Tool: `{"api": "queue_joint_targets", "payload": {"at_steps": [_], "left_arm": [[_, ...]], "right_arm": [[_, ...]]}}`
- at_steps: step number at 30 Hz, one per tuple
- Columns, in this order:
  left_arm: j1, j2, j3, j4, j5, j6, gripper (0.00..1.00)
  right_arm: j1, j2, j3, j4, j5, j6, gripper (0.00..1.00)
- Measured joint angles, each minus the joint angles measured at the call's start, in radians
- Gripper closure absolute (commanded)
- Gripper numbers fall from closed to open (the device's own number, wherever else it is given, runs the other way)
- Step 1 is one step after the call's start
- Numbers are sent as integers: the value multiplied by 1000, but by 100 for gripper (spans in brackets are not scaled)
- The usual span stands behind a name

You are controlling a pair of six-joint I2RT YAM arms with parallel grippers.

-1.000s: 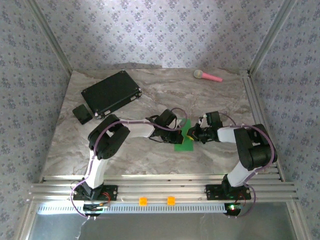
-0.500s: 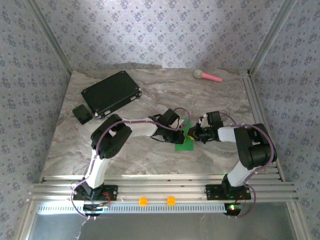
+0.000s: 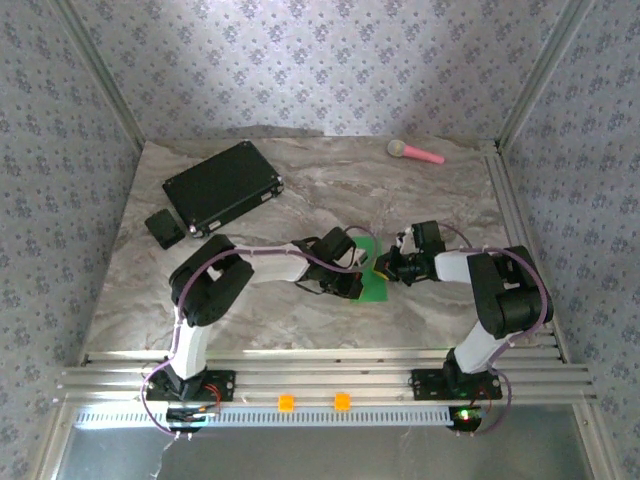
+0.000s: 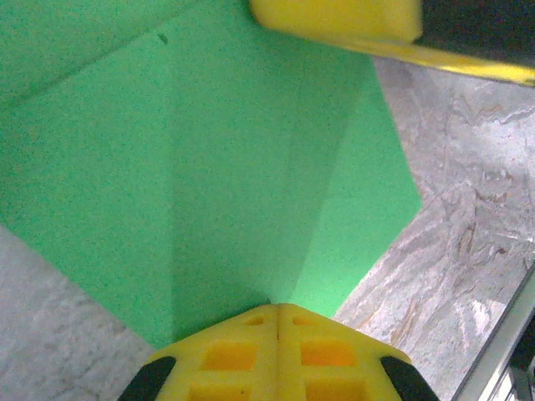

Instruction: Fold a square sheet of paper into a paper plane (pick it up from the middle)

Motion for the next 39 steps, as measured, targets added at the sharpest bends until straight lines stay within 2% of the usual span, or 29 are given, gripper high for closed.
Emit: {"api": "queue_joint_targets", "payload": {"at_steps": [3,7,14,20,30,39], "left_arm": [[-1,-16,0,-21,-13,3,100],[9,-47,3,-24,-32,1,100],[101,-51,34,-6,-34,-16,100],[113,-13,76,-24,-40,-8,100],[100,43,77,-31,-44,4,100],[78,43,78,-32,-59,18,100]], "right_arm": [[23,-3,17,-26,16,-22,95],[37,-58,25,-93,35,-38,84],[27,-249,35,-242,121,-58,69],[41,-329,-25,-301,153,3,67],[123,-306,-66,-318,153,87,64],[140,-253,-58,-345,165,90,60]]}}
